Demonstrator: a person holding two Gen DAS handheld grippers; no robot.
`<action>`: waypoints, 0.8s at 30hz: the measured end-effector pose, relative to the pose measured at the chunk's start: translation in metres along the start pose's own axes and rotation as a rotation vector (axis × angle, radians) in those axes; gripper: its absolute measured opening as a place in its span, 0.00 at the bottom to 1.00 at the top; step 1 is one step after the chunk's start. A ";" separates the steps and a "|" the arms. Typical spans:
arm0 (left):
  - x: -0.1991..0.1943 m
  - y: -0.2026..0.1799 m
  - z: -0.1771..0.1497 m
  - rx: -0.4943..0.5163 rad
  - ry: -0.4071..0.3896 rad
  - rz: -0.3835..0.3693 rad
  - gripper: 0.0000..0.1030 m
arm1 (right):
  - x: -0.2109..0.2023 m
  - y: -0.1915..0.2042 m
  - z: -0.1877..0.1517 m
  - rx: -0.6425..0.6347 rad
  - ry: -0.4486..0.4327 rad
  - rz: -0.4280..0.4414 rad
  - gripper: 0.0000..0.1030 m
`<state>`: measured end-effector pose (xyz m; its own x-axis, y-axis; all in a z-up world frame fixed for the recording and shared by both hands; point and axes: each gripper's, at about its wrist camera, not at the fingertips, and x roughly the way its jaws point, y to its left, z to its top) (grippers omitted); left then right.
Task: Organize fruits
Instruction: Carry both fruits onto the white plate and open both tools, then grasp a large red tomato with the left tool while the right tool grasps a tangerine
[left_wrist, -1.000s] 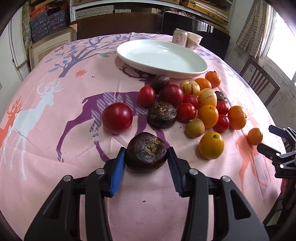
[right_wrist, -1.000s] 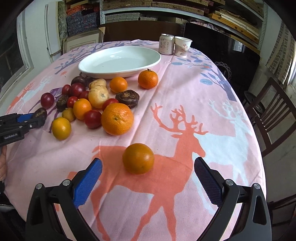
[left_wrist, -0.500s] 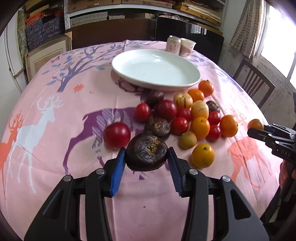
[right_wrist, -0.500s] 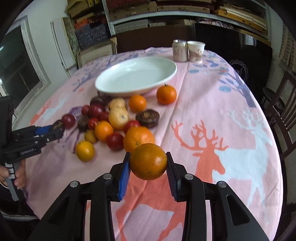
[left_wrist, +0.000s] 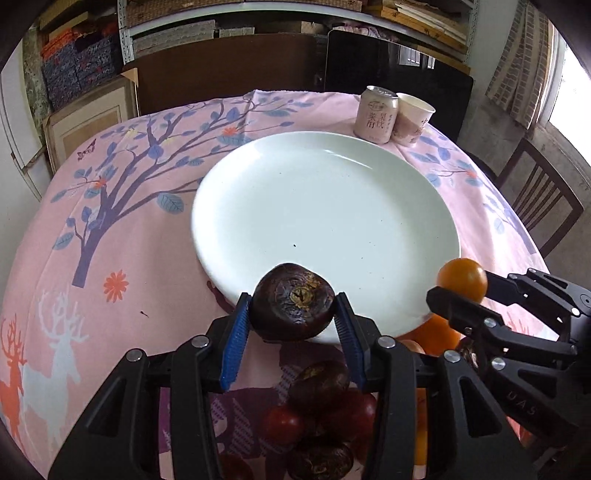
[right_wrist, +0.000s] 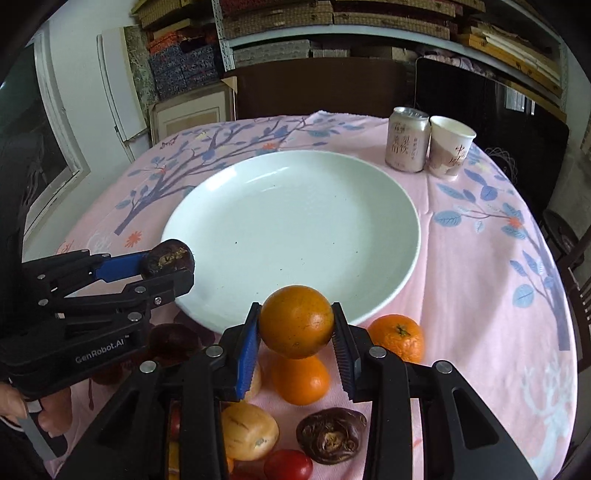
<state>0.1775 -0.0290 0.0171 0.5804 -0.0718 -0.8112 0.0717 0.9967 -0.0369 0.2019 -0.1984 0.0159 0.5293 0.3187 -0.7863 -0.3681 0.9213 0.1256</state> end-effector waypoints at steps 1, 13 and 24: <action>-0.001 -0.002 0.000 0.004 -0.015 0.012 0.43 | 0.004 0.000 0.001 0.003 0.006 0.004 0.37; -0.044 0.012 -0.015 0.002 -0.111 0.025 0.81 | -0.040 -0.016 -0.024 0.028 -0.046 0.036 0.62; -0.072 0.052 -0.084 -0.038 -0.093 0.042 0.83 | -0.082 -0.026 -0.112 -0.005 0.004 0.013 0.63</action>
<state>0.0710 0.0316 0.0248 0.6553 -0.0314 -0.7547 0.0157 0.9995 -0.0279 0.0830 -0.2734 0.0094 0.5215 0.3293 -0.7871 -0.3788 0.9160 0.1322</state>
